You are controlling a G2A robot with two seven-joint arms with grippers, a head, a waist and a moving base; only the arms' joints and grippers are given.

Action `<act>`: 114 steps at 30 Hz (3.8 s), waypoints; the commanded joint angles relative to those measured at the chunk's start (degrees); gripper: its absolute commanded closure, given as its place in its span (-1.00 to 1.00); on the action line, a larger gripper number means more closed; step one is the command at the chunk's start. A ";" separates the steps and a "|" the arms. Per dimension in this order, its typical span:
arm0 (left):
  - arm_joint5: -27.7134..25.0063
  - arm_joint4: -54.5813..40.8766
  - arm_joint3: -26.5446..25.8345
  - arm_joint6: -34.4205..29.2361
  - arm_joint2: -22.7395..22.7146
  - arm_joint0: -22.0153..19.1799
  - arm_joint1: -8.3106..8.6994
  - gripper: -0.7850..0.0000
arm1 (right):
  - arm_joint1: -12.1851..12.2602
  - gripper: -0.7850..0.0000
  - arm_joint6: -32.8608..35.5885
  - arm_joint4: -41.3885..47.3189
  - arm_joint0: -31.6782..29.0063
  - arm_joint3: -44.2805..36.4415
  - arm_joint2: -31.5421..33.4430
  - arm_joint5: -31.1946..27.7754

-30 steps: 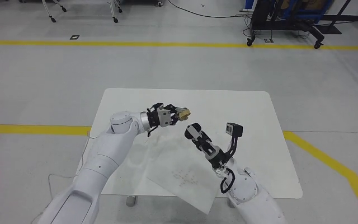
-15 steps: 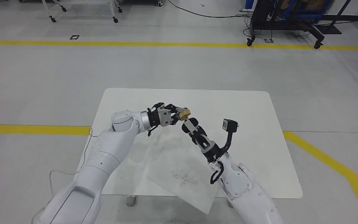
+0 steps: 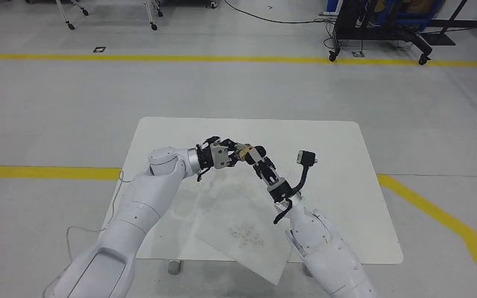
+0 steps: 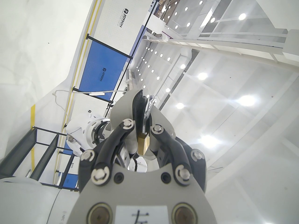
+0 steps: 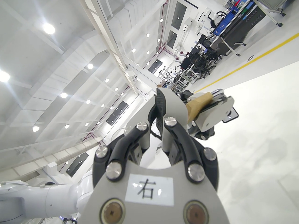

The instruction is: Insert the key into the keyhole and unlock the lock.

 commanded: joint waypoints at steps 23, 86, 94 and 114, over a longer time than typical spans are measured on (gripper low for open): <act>-11.07 -0.87 -4.80 3.03 -4.20 3.40 0.39 1.00 | 1.36 -1.00 2.46 0.74 -9.58 -8.74 5.11 -6.47; -18.39 4.02 -12.77 -1.33 -6.19 7.74 1.11 1.00 | 1.66 0.53 33.43 41.90 -0.89 -1.19 3.76 7.07; -19.82 4.88 -13.83 0.63 -7.10 8.39 1.31 1.00 | 2.02 0.26 33.70 40.43 -2.91 -3.40 5.05 5.32; -19.28 8.14 -14.49 1.56 -6.22 8.21 1.36 1.00 | 1.84 0.74 32.15 40.31 -1.27 -1.75 4.13 8.21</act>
